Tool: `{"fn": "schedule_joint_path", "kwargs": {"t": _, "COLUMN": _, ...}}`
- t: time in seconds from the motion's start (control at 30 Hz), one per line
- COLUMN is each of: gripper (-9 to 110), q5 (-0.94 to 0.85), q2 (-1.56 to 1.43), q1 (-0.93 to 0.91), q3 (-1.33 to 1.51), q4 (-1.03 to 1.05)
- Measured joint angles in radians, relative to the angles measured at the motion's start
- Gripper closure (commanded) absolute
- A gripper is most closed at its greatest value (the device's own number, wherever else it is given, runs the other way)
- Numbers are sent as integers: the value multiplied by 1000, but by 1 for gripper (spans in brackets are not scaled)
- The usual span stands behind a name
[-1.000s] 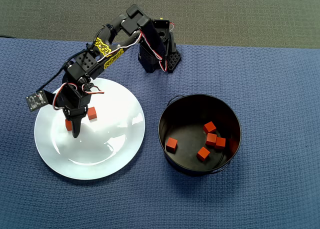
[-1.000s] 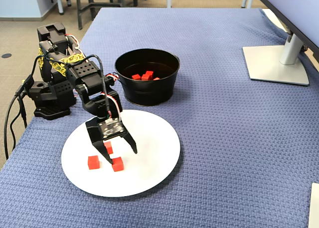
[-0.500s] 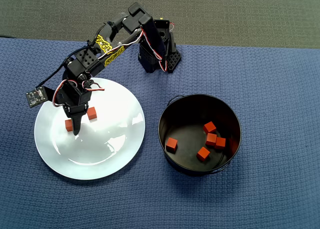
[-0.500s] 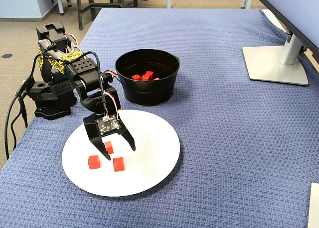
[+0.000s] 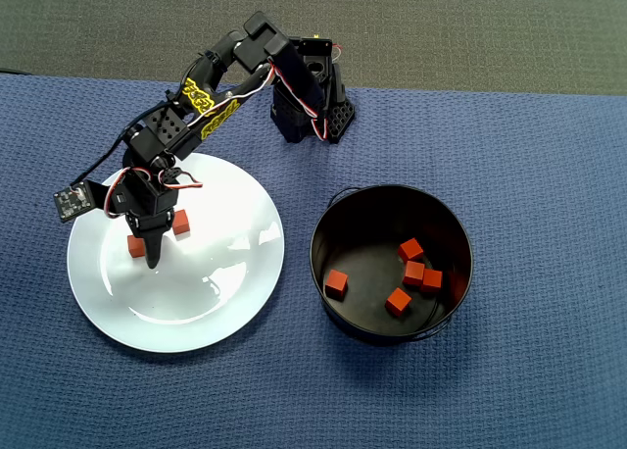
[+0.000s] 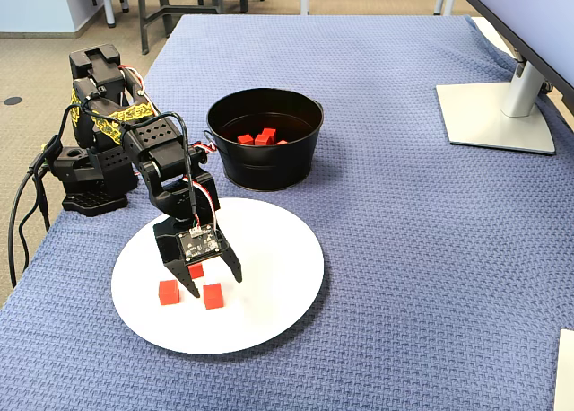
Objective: Pick up the red cubes from the white plate and place them in the black recipient
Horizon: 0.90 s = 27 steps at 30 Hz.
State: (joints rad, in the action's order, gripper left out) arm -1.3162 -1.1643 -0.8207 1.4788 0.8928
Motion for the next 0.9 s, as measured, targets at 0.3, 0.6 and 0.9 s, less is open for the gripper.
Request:
{"fn": "schedule_joint_path", "kwargs": {"t": 0.3, "gripper": 99, "q5": 0, "q2": 23, "q1": 0, "q3": 0, "q4": -26}}
{"fn": "schedule_joint_path", "kwargs": {"t": 0.6, "gripper": 101, "q5": 97, "q2": 21, "q1": 0, "q3": 0, "q4": -37}}
{"fn": "schedule_joint_path", "kwargs": {"t": 0.9, "gripper": 102, "q5": 380, "q2": -123, "q1": 84, "q3": -176, "q4": 210}}
